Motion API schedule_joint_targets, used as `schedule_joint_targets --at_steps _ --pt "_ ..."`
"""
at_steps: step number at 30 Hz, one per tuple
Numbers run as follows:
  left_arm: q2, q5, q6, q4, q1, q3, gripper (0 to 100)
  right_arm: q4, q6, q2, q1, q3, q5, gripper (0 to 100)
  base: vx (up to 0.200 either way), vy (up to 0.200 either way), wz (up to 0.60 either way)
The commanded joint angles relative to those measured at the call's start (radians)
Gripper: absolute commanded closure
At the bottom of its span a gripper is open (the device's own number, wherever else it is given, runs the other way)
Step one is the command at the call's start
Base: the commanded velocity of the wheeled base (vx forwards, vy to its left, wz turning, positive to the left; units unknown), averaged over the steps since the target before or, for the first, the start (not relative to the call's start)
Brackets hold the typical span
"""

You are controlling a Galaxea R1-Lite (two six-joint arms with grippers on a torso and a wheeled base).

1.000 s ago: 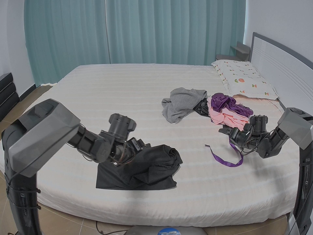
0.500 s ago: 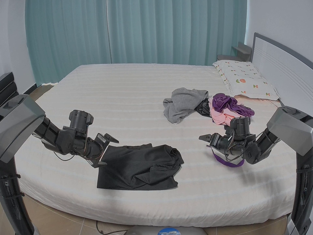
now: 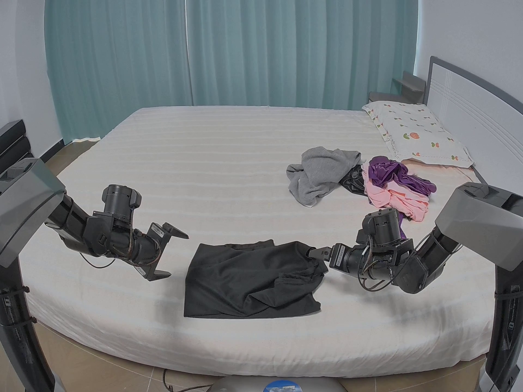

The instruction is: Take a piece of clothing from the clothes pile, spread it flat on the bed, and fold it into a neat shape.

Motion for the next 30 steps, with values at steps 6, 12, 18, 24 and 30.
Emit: schedule_joint_targets --at_steps 6,12,18,24,30 --pt "0.000 0.000 0.000 0.000 0.002 0.001 0 0.000 -0.012 -0.008 0.013 0.045 0.000 0 0.000 0.200 0.00" --pt "0.000 0.000 0.003 0.001 0.000 0.001 0 0.015 -0.062 -0.017 0.007 0.075 -0.014 0 0.000 0.200 0.00" --pt "0.002 0.011 0.007 0.000 -0.004 0.003 0 0.086 -0.115 -0.011 0.001 0.072 -0.040 0 0.000 0.033 0.00" --pt "0.002 0.012 0.008 0.000 -0.004 0.003 0 0.138 -0.153 -0.005 -0.022 0.064 -0.098 0 0.000 0.000 0.00" --pt "0.002 0.014 0.008 0.000 -0.004 0.003 0 0.168 -0.248 -0.005 -0.071 0.061 -0.193 0 0.000 0.000 0.00"
